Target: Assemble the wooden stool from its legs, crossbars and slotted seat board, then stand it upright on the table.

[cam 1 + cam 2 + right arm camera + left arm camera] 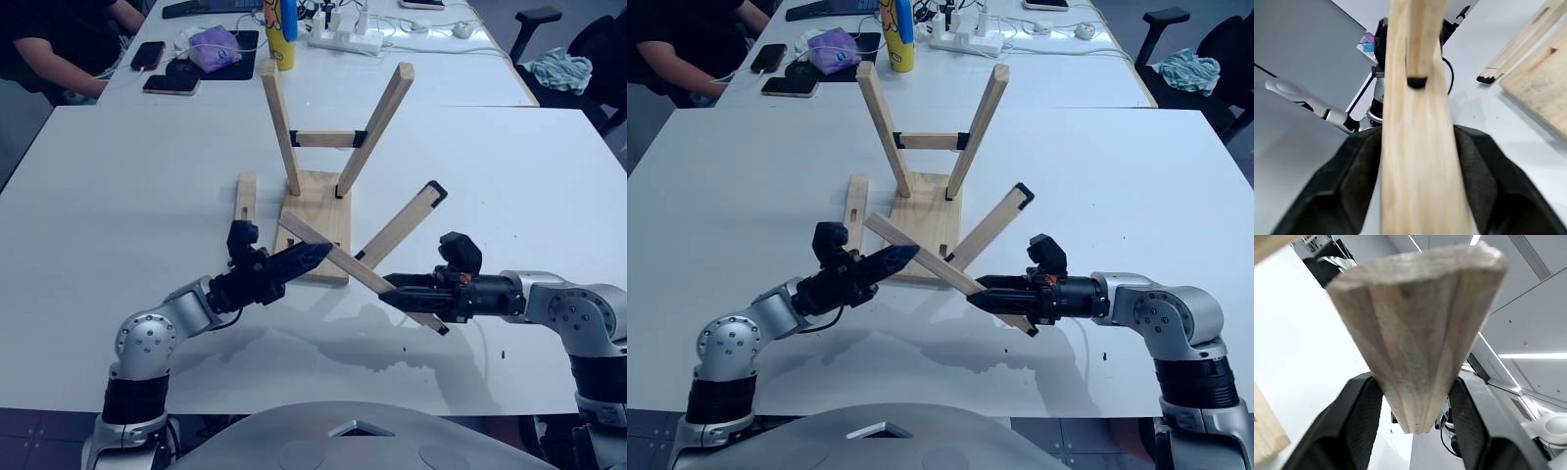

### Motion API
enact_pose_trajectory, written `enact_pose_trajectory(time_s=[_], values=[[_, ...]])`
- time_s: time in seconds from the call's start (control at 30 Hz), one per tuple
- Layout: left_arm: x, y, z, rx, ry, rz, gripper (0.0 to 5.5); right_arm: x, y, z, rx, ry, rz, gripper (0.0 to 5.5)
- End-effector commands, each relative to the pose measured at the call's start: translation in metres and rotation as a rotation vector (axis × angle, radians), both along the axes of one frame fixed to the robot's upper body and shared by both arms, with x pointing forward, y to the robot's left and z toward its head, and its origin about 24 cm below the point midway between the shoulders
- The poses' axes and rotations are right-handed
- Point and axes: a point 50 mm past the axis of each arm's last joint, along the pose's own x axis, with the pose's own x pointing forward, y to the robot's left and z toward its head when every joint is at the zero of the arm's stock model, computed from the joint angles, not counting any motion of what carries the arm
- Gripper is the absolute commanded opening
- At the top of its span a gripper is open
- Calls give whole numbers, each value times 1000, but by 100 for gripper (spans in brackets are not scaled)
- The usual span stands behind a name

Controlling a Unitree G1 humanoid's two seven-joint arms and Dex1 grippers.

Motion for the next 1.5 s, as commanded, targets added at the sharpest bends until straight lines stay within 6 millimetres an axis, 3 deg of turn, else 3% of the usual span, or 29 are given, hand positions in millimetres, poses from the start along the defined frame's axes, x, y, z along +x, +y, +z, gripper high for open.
enact_pose_trajectory(time_s=[0.03, 0.17, 0.33, 0.43, 0.5, 0.53, 0.6, 0.7, 0.87, 1.07, 1.17, 1.5], values=[[12, 11, 14, -5, -77, 96, 202, 8, -6, 9, 6, -28, -13, 325], [15, 24, 20, 14, -108, 123, 202, 10, -18, 13, 41, -30, -83, 386], [16, 53, 26, 95, -132, 170, 202, 14, -31, 18, 40, -57, -164, 458], [18, 73, 34, 154, -163, 215, 202, 19, -38, 13, -11, -100, -236, 462], [20, 94, 45, 195, -201, 271, 202, 19, -38, 0, -137, -152, -266, 462], [22, 106, 55, 218, -232, 304, 202, 21, -34, -10, -251, -242, -279, 462], [26, 125, 72, 247, -285, 345, 202, 20, -18, -16, -317, -377, -275, 462], [32, 138, 96, 283, -360, 361, 202, 21, 12, -26, -508, -729, -210, 462], [40, 132, 116, 293, -452, 354, 202, 21, 49, -44, -588, -1067, -184, 462], [41, 124, 112, 312, -479, 351, 202, 24, 73, -74, -667, -1209, -71, 462], [43, 119, 109, 325, -489, 332, 202, 31, 68, -78, -738, -1269, -42, 462], [43, 98, 102, 462, -607, 289, 202, 60, 28, -63, -870, -1375, 28, 462]])
